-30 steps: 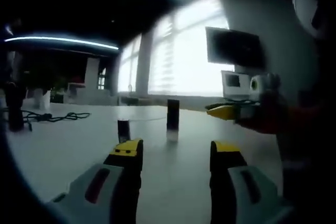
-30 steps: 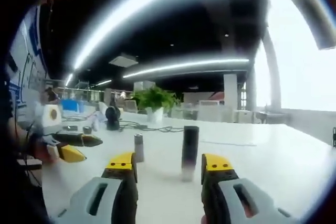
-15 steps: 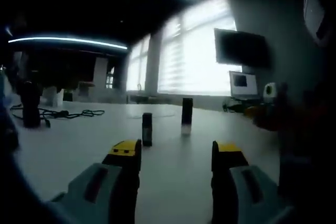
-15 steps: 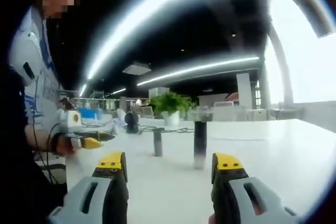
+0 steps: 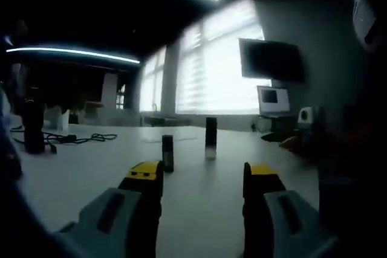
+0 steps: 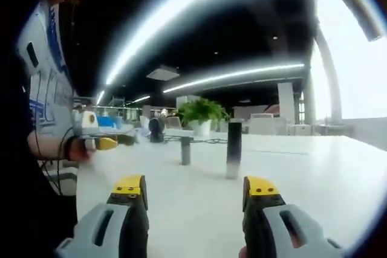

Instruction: Pick up cosmetic bottle twist off cap place on table pick up cap screw tight cap place on table

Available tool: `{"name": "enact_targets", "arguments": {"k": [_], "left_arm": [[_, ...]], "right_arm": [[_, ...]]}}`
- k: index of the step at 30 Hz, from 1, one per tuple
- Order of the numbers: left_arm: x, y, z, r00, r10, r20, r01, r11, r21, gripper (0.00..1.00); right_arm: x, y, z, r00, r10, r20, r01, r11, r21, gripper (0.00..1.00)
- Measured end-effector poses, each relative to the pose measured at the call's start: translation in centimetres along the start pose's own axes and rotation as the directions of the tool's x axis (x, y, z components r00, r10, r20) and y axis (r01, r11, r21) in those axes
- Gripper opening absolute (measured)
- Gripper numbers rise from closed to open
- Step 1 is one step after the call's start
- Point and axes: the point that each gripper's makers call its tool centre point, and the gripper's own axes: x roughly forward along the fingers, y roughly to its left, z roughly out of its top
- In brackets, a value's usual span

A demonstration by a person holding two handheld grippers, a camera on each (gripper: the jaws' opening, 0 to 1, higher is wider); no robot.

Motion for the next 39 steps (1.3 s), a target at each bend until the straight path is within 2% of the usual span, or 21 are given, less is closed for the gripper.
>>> {"name": "enact_targets", "arguments": {"k": [9, 24, 31, 39], "left_arm": [[-0.2, 0.2, 0.1, 1.0, 0.021, 0.005, -0.021, 1.0, -0.003, 0.43], [-0.6, 0.5, 0.2, 0.999, 0.038, 0.02, -0.037, 0.999, -0.02, 0.42], [-0.6, 0.3, 0.1, 0.999, 0.037, 0.016, -0.037, 0.999, -0.004, 0.42], [-0.7, 0.1, 0.2, 0.999, 0.033, 0.021, -0.034, 0.999, 0.011, 0.42]], "right_arm": [[-0.5, -0.9, 0.8, 0.998, -0.034, 0.044, 0.033, 0.999, 0.032, 0.57], [-0.6, -0.7, 0.7, 0.998, -0.036, 0.047, 0.034, 0.999, 0.038, 0.57], [-1.0, -1.3, 1.1, 0.996, -0.061, 0.071, 0.057, 0.997, 0.058, 0.57], [-0.9, -1.4, 0.9, 0.996, -0.069, 0.06, 0.066, 0.997, 0.048, 0.56]]}}
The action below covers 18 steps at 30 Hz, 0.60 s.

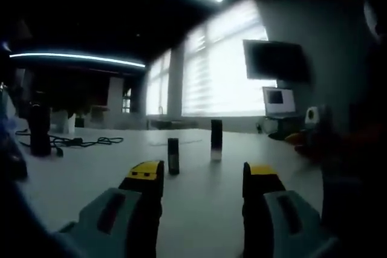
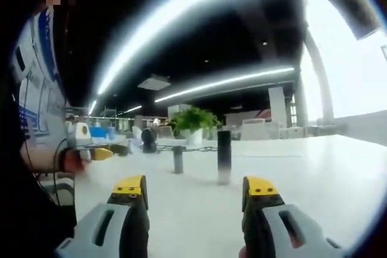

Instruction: Pick up cosmetic bottle twist off cap place on table pick up cap screw tight cap place on table

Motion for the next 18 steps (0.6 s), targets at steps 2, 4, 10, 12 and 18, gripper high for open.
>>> {"name": "enact_targets", "arguments": {"k": [2, 4, 10, 12, 18], "left_arm": [[-0.03, -0.13, 0.05, 1.0, -0.007, 0.003, 0.007, 1.0, 0.001, 0.42], [-0.06, -0.18, 0.1, 1.0, -0.009, 0.006, 0.009, 1.0, 0.004, 0.42], [-0.1, -0.13, 0.15, 1.0, -0.006, 0.008, 0.006, 1.0, 0.01, 0.42], [-0.11, -0.12, 0.15, 1.0, -0.006, 0.008, 0.005, 1.0, 0.011, 0.42], [-0.04, -0.31, 0.03, 1.0, -0.012, 0.003, 0.012, 0.999, 0.035, 0.42]], "right_arm": [[0.05, 0.12, -0.12, 1.0, 0.001, -0.006, -0.001, 1.0, -0.007, 0.56], [0.1, 0.13, -0.2, 1.0, 0.001, -0.011, -0.001, 1.0, -0.01, 0.55], [0.12, 0.2, -0.11, 1.0, 0.0, -0.008, 0.0, 1.0, -0.013, 0.53], [0.09, 0.19, -0.15, 1.0, -0.001, -0.01, 0.001, 1.0, -0.007, 0.53], [0.14, 0.31, -0.44, 1.0, 0.0, -0.026, -0.001, 0.999, -0.033, 0.53]]}}
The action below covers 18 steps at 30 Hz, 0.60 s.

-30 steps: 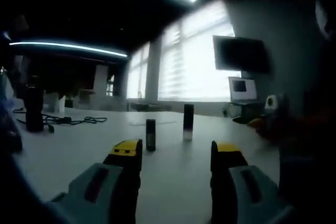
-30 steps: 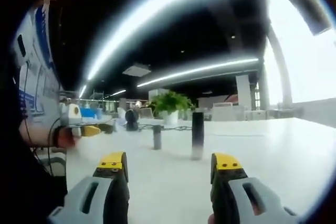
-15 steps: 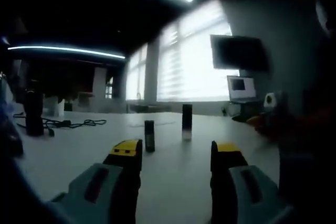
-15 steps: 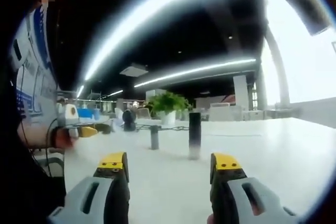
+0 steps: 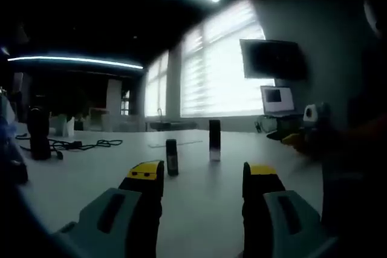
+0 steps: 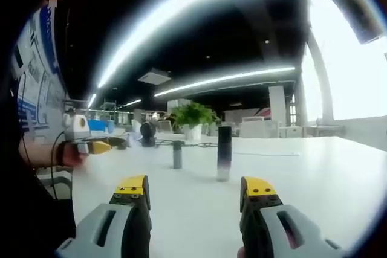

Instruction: Pick up cosmetic bottle twist off cap place on table pick up cap screw tight cap place on table

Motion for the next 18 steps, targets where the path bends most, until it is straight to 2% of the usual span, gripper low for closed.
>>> {"name": "enact_targets", "arguments": {"k": [18], "left_arm": [[0.05, 0.37, -0.07, 1.0, 0.009, 0.0, -0.009, 1.0, -0.009, 0.42]], "right_arm": [[-0.12, -0.16, 0.12, 1.0, -0.001, 0.01, 0.001, 1.0, 0.003, 0.53]]}}
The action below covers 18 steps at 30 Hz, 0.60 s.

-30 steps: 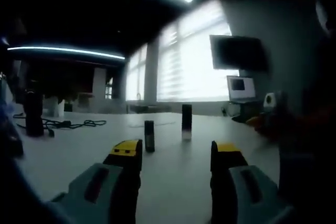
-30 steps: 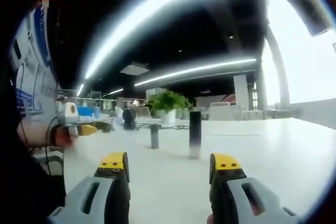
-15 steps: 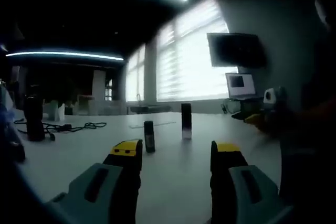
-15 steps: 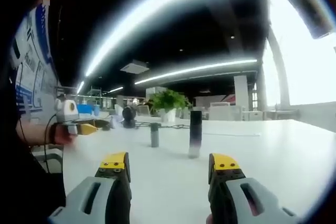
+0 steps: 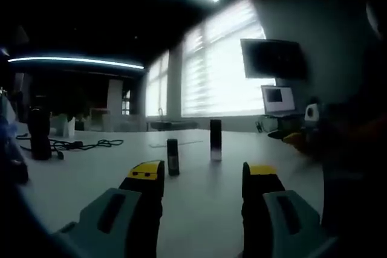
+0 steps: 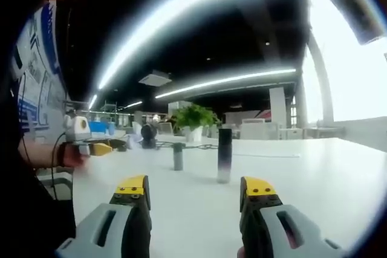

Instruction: Pick up cosmetic bottle twist off cap place on table pick up cap screw tight cap place on table

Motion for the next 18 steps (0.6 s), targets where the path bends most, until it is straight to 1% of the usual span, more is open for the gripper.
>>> {"name": "enact_targets", "arguments": {"k": [7, 12, 18], "left_arm": [[-0.11, 0.59, 0.32, 1.0, 0.014, 0.02, -0.013, 0.999, -0.043, 0.41], [-0.03, 0.43, 0.11, 1.0, 0.013, 0.009, -0.013, 1.0, -0.02, 0.41], [-0.04, 0.43, 0.14, 1.0, 0.011, 0.01, -0.011, 1.0, -0.022, 0.41]], "right_arm": [[0.02, 0.09, 0.01, 1.0, 0.006, 0.002, -0.006, 1.0, -0.005, 0.53], [0.02, 0.04, -0.03, 1.0, 0.003, 0.001, -0.003, 1.0, -0.008, 0.53], [0.01, 0.02, -0.05, 1.0, 0.002, 0.0, -0.002, 1.0, -0.009, 0.52]]}}
